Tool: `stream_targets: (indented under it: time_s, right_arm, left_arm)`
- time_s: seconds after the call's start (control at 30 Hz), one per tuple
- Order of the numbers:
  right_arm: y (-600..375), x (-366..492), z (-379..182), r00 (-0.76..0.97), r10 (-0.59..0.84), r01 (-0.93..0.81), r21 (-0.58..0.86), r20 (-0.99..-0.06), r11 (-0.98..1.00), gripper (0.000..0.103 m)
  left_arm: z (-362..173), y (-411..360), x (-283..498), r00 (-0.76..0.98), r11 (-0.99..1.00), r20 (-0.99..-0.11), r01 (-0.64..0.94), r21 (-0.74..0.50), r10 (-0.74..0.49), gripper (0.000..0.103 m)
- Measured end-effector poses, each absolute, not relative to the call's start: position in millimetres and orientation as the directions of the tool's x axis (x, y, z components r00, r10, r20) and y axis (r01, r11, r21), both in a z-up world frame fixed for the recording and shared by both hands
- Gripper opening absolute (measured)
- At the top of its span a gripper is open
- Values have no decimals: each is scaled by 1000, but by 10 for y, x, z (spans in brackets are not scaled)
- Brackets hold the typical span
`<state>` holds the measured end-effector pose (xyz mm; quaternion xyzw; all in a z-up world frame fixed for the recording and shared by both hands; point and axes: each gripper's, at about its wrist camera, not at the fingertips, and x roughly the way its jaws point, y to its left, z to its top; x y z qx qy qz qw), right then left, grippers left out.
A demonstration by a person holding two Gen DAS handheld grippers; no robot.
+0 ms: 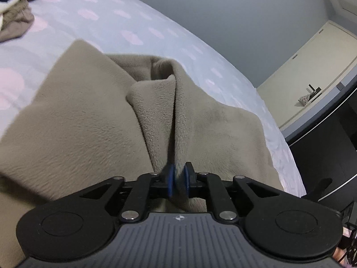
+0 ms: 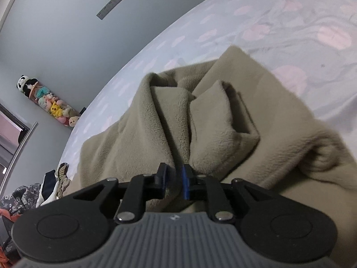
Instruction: Fold clothes
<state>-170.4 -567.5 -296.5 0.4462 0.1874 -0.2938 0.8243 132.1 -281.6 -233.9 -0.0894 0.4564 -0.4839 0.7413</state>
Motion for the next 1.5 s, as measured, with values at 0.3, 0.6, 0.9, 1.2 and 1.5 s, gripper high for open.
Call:
stream_targets:
  time_s: [0.3,0.6,0.9,1.2,1.5]
  right_arm:
    - [-5559,-2199,-2329,790,-344,612,613,-507,501,25]
    - [-5275,-2814,-1421,771,-418,584,274,-480,764,42]
    - [-4670,-3225,-1150,736,-367,347,-148,-569,926,49]
    - [-4309,-3550,-1299,629,-379,197,-332,-679,922,49]
    - [-4298,-3819,-1202,574,-445,158,-440,-687,884,53]
  left_arm:
    - [-1599,-2277,1086,195,503,-546,706,-499,-815,10]
    - [-573,-1650,758,293,450,-452,844,-292,-842,17]
    - [-182,-1376,-34,203,201,-550,977,65,-810,37]
    - [-668,-1195,-827,64,-165,-777,963,212,-626,49]
    - [-1341,-1041,-1191,146,-409,-903,854,321,-404,61]
